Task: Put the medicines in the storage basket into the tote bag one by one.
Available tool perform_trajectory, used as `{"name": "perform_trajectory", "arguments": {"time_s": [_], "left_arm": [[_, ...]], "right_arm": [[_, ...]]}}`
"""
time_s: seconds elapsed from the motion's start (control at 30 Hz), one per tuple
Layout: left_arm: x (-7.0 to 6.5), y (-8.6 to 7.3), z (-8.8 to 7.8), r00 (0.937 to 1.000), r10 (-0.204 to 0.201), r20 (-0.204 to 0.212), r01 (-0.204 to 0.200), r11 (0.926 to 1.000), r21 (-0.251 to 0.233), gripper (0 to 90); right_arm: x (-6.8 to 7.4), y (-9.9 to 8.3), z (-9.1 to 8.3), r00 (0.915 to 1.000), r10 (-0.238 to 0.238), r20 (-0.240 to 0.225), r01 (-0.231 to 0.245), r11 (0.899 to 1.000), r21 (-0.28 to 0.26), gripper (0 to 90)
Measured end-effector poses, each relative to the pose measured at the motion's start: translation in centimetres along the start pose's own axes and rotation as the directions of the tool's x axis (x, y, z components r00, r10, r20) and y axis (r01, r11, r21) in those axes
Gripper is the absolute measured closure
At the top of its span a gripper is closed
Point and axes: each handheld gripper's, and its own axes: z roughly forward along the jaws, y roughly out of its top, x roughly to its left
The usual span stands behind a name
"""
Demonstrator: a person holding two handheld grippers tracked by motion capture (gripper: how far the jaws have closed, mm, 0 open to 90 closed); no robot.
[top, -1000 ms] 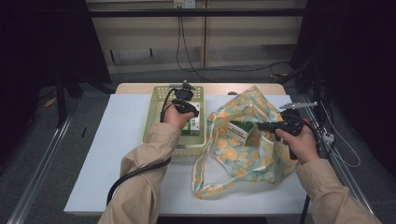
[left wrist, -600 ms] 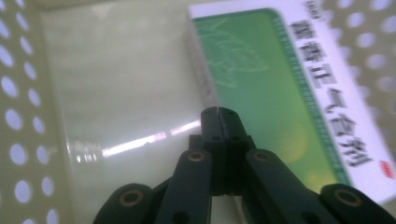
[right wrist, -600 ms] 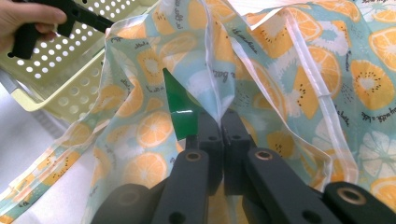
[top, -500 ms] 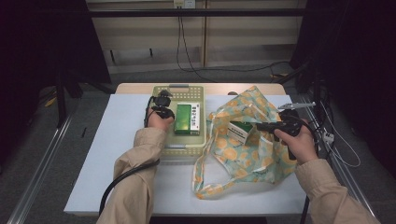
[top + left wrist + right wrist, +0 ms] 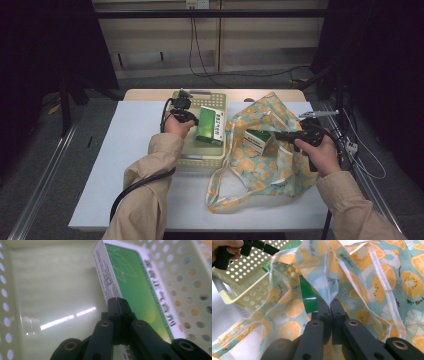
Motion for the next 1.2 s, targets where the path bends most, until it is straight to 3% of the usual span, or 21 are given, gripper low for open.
{"name": "perform_trajectory", "arguments": {"time_s": [0.13,0.43,0.53,0.6,0.8,0.9,1.0,1.07,1.13,1.2], "left_arm": [[-1.6,0.6,0.0,0.9997,0.024,0.007,-0.024,0.9997,-0.001,90.0],[-3.4,1.7,-0.9,0.9973,0.044,0.059,-0.042,0.9983,-0.04,90.0],[-4.6,2.2,-1.1,0.9934,0.06,0.098,-0.055,0.997,-0.054,90.0],[-5.7,2.5,-1.1,0.9908,0.094,0.097,-0.089,0.9945,-0.055,90.0],[-7.7,2.7,-0.3,0.9809,0.132,0.143,-0.125,0.9904,-0.059,90.0],[-7.9,2.6,-0.2,0.9813,0.15,0.12,-0.141,0.9868,-0.079,90.0],[-7.6,2.7,-0.5,0.9822,0.138,0.128,-0.126,0.9874,-0.096,71.5],[-7.4,2.7,-0.7,0.9877,0.128,0.09,-0.119,0.9882,-0.096,53.2],[-7.3,2.6,-0.7,0.9886,0.131,0.074,-0.125,0.9882,-0.089,46.0],[-7.4,2.5,-0.4,0.9875,0.134,0.083,-0.129,0.9895,-0.065,33.8]], "right_arm": [[-0.2,-0.1,-0.2,1.0,0.005,0.001,-0.005,1.0,-0.001,88.8],[-0.6,-0.5,-0.6,0.9999,0.014,0.003,-0.014,1.0,-0.009,88.9],[-0.5,-0.5,-0.5,0.9999,0.015,0.003,-0.015,1.0,-0.01,88.9],[-0.5,-0.4,-0.6,0.9999,0.015,0.003,-0.015,1.0,-0.009,88.9],[-0.6,-0.6,-0.9,0.9999,0.014,0.005,-0.013,1.0,-0.014,88.9],[-0.8,-0.6,-1.1,0.9998,0.017,0.009,-0.017,1.0,-0.015,88.9],[-0.8,-0.7,-1.1,0.9998,0.018,0.009,-0.018,1.0,-0.015,88.9],[-0.8,-0.7,-1.1,0.9998,0.018,0.009,-0.018,1.0,-0.014,88.9],[-0.8,-0.6,-1.1,0.9998,0.019,0.009,-0.018,1.0,-0.015,89.0],[-0.8,-0.7,-1.0,0.9998,0.019,0.01,-0.019,1.0,-0.015,88.9]]}}
